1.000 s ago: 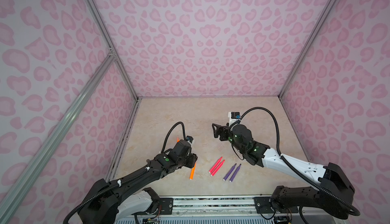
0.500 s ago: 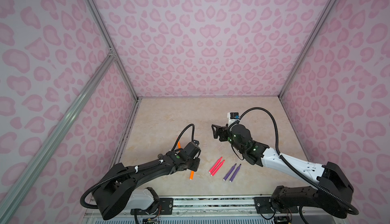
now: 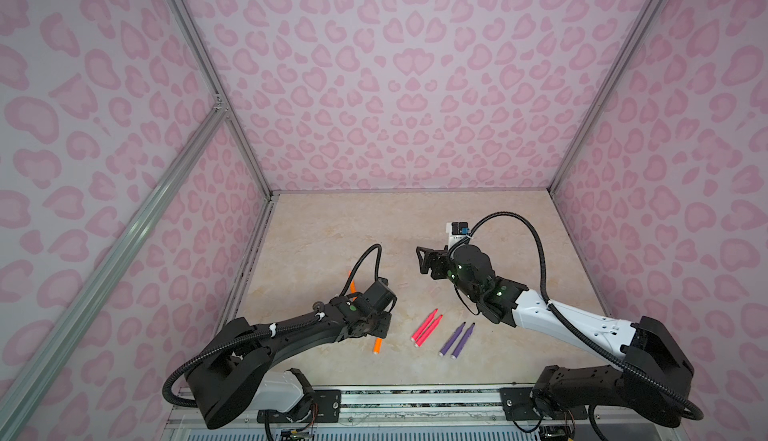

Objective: Insert the pens into the pen caps
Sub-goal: 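Close the left gripper on the orange highlighter and lift it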

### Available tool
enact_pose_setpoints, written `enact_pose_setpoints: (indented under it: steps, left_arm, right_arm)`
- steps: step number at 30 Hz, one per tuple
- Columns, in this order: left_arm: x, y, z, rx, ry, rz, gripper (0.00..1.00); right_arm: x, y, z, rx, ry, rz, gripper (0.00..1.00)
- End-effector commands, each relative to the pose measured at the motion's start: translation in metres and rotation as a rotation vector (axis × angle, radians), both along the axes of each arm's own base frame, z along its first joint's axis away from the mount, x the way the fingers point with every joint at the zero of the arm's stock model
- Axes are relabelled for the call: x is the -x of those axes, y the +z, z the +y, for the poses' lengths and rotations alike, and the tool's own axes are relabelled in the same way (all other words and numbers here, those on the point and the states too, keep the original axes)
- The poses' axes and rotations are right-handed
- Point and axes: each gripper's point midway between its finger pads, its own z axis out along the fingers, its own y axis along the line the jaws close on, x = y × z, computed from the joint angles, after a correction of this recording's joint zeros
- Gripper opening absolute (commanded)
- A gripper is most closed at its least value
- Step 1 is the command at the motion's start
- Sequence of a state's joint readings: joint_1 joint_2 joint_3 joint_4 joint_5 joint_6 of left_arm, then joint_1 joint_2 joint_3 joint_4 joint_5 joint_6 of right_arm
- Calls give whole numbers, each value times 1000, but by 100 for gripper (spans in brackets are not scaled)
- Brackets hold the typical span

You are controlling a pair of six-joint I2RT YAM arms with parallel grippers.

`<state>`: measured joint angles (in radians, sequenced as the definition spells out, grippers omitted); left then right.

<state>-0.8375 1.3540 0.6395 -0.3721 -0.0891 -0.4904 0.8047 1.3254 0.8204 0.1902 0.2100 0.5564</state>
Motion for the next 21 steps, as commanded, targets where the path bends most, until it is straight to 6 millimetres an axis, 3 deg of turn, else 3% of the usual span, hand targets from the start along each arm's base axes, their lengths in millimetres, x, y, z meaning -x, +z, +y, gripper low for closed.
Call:
enact_pose_setpoints:
  steps: [1,13,21]
  left_arm:
    - [12,-7,-1,12,-5,67,43]
    - [8,-22,0,-47,13,93,40]
    - [9,-16,2,-57,22,90,37]
  right_arm:
    - [-2,1,-1,4,-11,-8,93]
    - [0,-4,-1,5,-5,-2,93]
    - [-1,-3,-3,6,-18,-10,93]
